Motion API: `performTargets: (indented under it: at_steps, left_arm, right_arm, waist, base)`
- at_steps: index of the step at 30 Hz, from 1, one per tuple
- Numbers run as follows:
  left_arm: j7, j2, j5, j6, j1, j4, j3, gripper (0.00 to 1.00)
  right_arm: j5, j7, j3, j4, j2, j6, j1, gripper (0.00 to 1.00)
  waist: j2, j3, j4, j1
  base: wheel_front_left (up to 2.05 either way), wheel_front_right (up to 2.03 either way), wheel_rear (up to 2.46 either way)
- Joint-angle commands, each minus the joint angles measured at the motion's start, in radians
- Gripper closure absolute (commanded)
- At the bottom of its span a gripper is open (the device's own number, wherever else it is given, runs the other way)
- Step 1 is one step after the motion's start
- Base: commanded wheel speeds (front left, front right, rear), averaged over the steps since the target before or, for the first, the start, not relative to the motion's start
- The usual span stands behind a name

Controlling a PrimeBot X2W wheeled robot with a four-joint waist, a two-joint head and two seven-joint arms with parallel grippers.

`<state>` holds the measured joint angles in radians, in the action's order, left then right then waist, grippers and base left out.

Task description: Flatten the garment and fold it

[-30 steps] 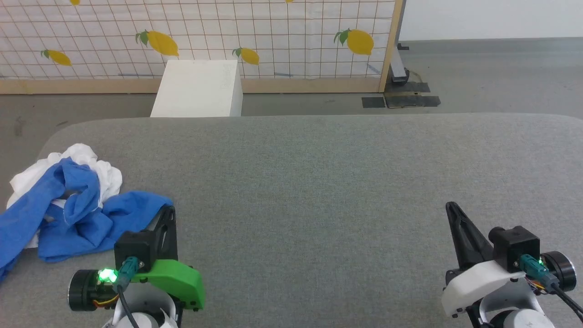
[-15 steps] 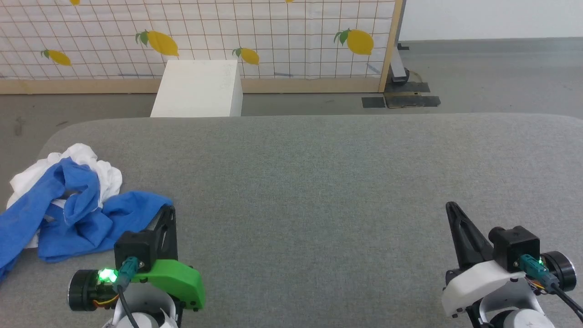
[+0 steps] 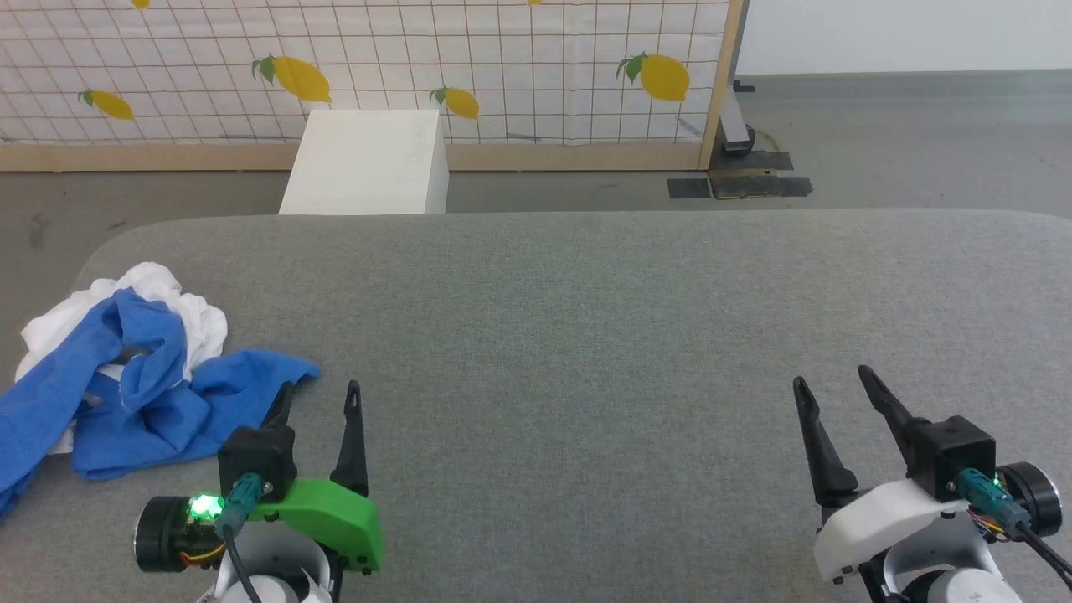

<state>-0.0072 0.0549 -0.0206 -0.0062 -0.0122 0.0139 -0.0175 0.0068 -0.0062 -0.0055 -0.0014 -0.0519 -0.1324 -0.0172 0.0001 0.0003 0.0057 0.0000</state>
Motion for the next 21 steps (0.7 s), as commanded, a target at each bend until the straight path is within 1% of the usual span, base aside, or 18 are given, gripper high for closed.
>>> performTargets:
  at_steps: [1, 9, 21]
  left_arm:
    - [-0.012, 0.000, -0.008, 0.012, -0.011, 0.007, -0.006, 0.00]
    - [-0.029, 0.002, -0.019, 0.023, -0.023, 0.024, -0.017, 0.00]
    - [-0.054, 0.010, -0.039, 0.041, -0.035, 0.048, -0.030, 0.00]
  right_arm:
    - [-0.001, -0.010, -0.003, 0.004, 0.000, 0.000, 0.006, 0.00]
    - [-0.001, -0.021, -0.007, 0.008, 0.000, 0.000, 0.008, 0.00]
    - [-0.003, -0.039, -0.004, 0.016, 0.001, 0.000, 0.012, 0.00]
  waist:
    - [-0.0001, 0.000, 0.004, 0.0000]
    - [-0.0001, 0.000, 0.039, 0.0000]
    - [-0.0001, -0.003, 0.125, 0.0000]
  base:
    - [0.00, 0.00, 0.00]
    - [0.00, 0.00, 0.00]
    - [0.00, 0.00, 0.00]
